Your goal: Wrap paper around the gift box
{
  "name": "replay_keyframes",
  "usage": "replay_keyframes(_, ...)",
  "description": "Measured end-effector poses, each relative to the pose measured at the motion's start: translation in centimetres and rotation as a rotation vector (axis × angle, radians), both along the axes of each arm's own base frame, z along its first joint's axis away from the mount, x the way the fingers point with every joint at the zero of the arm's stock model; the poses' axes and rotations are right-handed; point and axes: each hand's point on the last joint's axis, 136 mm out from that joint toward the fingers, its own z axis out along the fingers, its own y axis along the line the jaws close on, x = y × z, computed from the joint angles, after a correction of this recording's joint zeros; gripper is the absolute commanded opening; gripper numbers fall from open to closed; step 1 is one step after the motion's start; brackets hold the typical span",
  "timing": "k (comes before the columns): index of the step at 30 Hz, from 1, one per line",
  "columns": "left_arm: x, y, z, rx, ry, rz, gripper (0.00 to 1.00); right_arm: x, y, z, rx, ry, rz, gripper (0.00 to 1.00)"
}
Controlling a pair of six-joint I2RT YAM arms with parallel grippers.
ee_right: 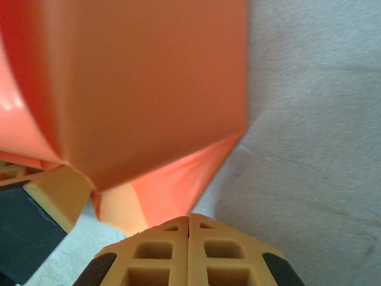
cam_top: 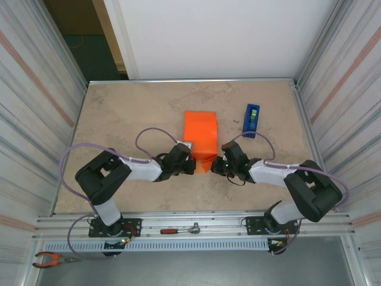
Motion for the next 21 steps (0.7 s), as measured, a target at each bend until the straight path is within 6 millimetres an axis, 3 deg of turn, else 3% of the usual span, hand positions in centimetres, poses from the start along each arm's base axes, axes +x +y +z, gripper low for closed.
replay_keyframes(8, -1.7, -1.0, -0.1, -0.025, -0.002, 0.007, 0.01, 0.0, 0.1, 0.0, 0.002, -0.004, 0.003, 0.0)
replay_keyframes(15, -2.3, -0.4, 0.1, -0.001, 0.017, 0.001, 0.06, 0.8, -0.1, -0.4, -0.006, 0.008, -0.016, 0.0)
replay_keyframes(18, -2.6, 0.0, 1.1, 0.003, 0.019, -0.019, 0.08, 1.5, 0.2, 0.0, 0.001, 0.0, -0.018, 0.0)
replay_keyframes(21, -2.5, -0.1, 3.3, -0.028, -0.003, -0.039, 0.12, 2.1, 0.4, 0.2, 0.004, -0.003, -0.023, 0.0)
